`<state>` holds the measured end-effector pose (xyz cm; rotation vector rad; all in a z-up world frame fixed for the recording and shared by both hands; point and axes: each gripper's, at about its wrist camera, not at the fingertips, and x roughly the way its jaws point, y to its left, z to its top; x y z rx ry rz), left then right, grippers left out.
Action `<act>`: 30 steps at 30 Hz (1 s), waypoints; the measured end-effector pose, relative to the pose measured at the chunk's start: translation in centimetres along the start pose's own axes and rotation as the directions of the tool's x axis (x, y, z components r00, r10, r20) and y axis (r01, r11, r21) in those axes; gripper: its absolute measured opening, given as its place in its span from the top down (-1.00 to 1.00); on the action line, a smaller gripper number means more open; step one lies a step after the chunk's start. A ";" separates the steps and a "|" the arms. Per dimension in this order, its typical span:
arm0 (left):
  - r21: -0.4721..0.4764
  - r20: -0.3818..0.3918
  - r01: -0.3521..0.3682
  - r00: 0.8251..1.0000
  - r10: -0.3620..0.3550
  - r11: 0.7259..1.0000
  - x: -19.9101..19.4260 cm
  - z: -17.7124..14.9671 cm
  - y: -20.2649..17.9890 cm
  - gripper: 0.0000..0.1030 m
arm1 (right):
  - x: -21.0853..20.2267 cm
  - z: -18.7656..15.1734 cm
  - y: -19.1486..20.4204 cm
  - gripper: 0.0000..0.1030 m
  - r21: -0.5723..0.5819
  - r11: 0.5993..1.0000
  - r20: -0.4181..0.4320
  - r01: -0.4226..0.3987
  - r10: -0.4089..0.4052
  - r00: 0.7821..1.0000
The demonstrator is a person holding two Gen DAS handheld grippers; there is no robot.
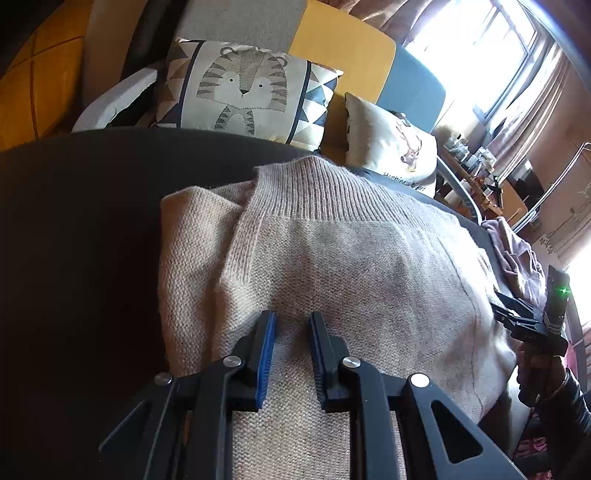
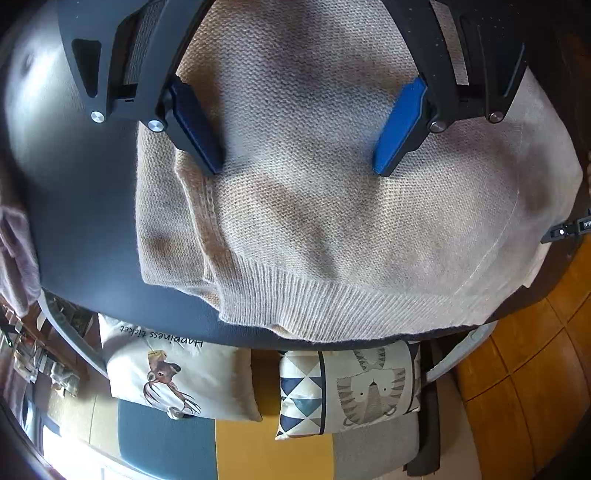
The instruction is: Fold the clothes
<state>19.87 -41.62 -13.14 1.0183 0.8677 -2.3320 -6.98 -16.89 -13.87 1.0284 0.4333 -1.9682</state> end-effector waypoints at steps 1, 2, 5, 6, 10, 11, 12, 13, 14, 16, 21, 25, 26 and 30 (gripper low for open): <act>0.003 0.001 0.005 1.000 -0.005 1.000 -0.4 -0.6 -0.1 0.64 | -0.3 -0.6 0.2 -0.68 0.000 1.000 0.006 -0.001 0.001 1.000; 0.006 0.000 0.010 1.000 -0.010 1.000 -0.8 -1.4 -0.2 0.64 | -0.7 -1.3 0.4 -0.68 0.003 1.000 0.010 -0.002 0.002 1.000; -0.009 -0.007 0.024 1.000 -0.024 1.000 -2.0 -3.1 -0.1 0.64 | -2.0 -3.4 1.3 -0.68 0.010 1.000 0.015 -0.001 0.001 1.000; -0.015 -0.010 0.028 1.000 -0.028 1.000 -2.3 -3.7 -0.1 0.64 | -2.4 -4.1 1.7 -0.68 0.011 1.000 0.016 0.002 -0.002 1.000; -0.044 -0.018 0.036 0.999 -0.037 0.998 -3.7 -5.1 0.2 0.64 | -4.1 -6.4 2.8 -0.68 0.008 1.000 0.019 0.012 -0.012 1.000; -0.058 -0.019 0.027 0.999 -0.028 0.998 -4.1 -5.2 0.2 0.64 | -4.3 -6.4 2.9 -0.68 0.010 1.000 0.012 0.019 -0.019 1.000; -0.072 -0.020 0.009 1.000 -0.010 0.997 -4.6 -5.2 0.0 0.64 | -4.6 -6.4 3.0 -0.68 0.014 1.000 0.004 0.026 -0.026 1.000; -0.073 -0.005 -0.009 1.000 0.008 0.997 -5.2 -5.1 -0.4 0.64 | -5.1 -6.1 3.1 -0.68 0.025 0.999 0.006 0.041 -0.042 0.999; -0.061 0.023 -0.026 0.999 0.028 0.998 -5.9 -4.8 -1.0 0.64 | -6.0 -5.7 3.5 -0.68 0.036 0.998 0.044 0.047 -0.049 0.998; -0.040 0.084 -0.048 0.995 0.051 0.998 -7.3 -4.2 -2.5 0.64 | -7.8 -4.9 4.6 -0.69 0.052 0.998 0.124 0.042 -0.048 0.991; 0.002 0.101 0.001 0.995 -0.001 1.000 -6.0 -2.9 -7.1 0.58 | -5.7 -4.1 8.5 -0.69 0.030 0.999 0.100 -0.011 0.008 0.995; 0.016 0.031 -0.022 0.999 0.021 1.000 -2.2 -3.2 -8.6 0.58 | -2.1 -4.3 11.3 -0.69 -0.016 1.000 0.000 -0.008 0.008 1.000; 0.021 0.033 -0.024 0.999 0.023 1.000 -2.0 -3.4 -8.6 0.58 | -1.6 -4.6 11.4 -0.69 -0.016 1.000 -0.012 -0.006 0.006 1.000; 0.040 0.042 -0.031 0.999 0.029 0.999 -1.3 -4.1 -8.5 0.58 | -1.5 -5.8 11.3 -0.78 -0.028 1.000 0.046 -0.011 0.013 0.999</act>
